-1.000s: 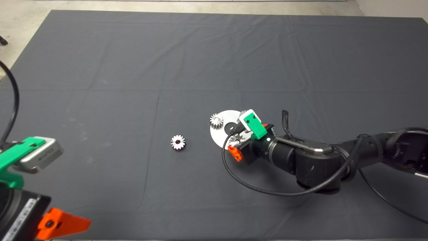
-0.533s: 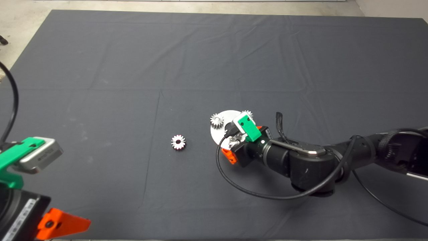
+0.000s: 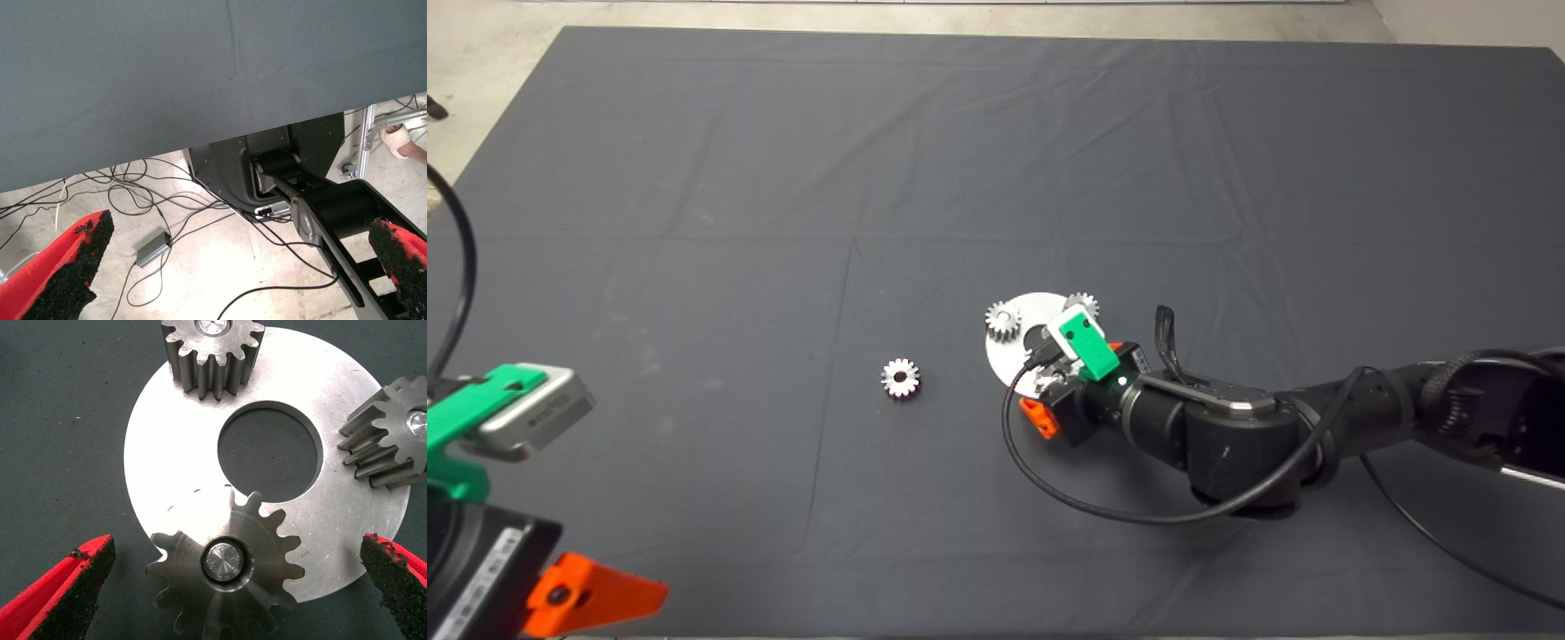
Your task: Remove an incorrectly installed larger gear and replace it with the correct smaller gear
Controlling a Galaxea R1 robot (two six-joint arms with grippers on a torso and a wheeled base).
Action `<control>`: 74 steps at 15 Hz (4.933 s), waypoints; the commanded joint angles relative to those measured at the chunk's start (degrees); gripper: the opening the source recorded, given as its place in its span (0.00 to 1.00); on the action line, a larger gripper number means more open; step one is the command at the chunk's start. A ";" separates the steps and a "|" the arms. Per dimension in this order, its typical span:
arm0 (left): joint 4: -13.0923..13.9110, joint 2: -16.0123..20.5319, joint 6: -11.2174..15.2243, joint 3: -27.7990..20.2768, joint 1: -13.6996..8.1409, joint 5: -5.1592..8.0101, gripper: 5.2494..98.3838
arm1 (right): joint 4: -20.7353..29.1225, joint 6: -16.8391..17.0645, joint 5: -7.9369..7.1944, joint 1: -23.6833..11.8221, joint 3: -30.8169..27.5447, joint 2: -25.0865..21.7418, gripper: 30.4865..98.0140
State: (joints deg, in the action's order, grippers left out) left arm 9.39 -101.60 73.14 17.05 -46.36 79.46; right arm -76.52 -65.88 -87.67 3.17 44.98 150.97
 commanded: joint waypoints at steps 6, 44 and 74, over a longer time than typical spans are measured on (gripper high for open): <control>-0.07 0.12 -0.02 -0.72 -0.22 0.17 1.00 | -1.26 -0.74 -0.13 -0.61 -0.35 0.24 0.91; -0.07 0.56 -0.02 -0.73 -0.22 0.26 1.00 | -1.17 -8.92 1.54 -0.36 -0.79 0.08 0.32; -0.16 0.21 1.21 -0.46 -0.14 1.87 1.00 | 0.76 -8.74 -1.71 -4.76 -17.75 -21.46 0.28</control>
State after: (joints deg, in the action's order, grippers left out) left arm 9.39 -101.29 74.22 16.86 -46.34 80.84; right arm -75.33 -74.23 -88.70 0.00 29.17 132.21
